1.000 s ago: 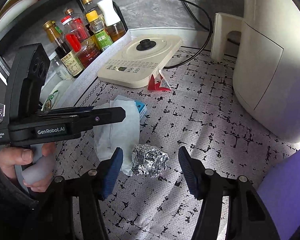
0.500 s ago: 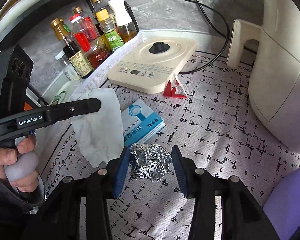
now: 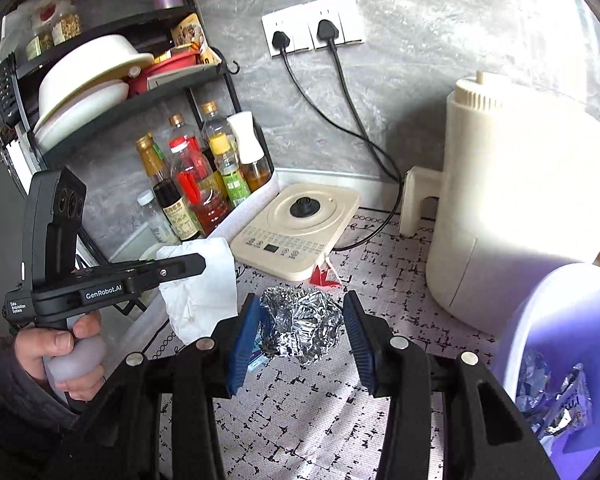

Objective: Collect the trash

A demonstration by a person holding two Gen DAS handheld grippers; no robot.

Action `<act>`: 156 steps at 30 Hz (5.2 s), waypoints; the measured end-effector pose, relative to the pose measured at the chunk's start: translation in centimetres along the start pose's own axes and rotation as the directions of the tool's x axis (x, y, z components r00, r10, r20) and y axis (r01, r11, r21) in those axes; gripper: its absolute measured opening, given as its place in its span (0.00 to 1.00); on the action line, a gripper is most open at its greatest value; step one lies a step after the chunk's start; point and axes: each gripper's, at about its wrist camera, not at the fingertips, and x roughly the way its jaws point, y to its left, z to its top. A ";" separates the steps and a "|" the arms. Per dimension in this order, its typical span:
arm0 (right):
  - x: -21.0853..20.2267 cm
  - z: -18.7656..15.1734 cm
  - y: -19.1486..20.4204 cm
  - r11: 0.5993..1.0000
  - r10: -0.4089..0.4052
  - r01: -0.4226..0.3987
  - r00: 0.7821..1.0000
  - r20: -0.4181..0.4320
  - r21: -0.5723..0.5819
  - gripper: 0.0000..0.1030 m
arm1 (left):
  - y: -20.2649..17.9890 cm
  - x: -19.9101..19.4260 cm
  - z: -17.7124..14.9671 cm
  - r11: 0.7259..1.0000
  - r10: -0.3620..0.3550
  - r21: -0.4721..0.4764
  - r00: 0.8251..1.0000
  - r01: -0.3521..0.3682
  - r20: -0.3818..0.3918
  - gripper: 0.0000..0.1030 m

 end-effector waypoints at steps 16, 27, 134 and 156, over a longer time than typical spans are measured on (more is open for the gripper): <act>-10.4 -0.5 -7.7 0.965 -0.224 0.196 0.961 0.159 0.176 0.42 | -8.3 0.2 1.7 0.977 -0.107 0.181 0.994 0.108 -0.013 0.05; -14.5 -3.2 -11.5 0.917 -0.336 0.278 0.925 0.179 0.287 0.78 | -12.8 2.2 2.4 0.946 -0.205 0.243 0.977 0.213 -0.059 0.05; 2.7 -8.7 0.0 0.992 -0.129 0.129 0.980 -0.150 -0.010 0.86 | 2.7 8.6 -8.3 0.969 0.222 0.149 0.960 -0.197 -0.172 0.94; 13.4 -3.4 0.2 0.998 -0.050 0.036 0.967 -0.251 -0.060 0.54 | 8.2 6.0 -4.7 0.958 0.286 -0.020 0.957 -0.287 -0.043 0.64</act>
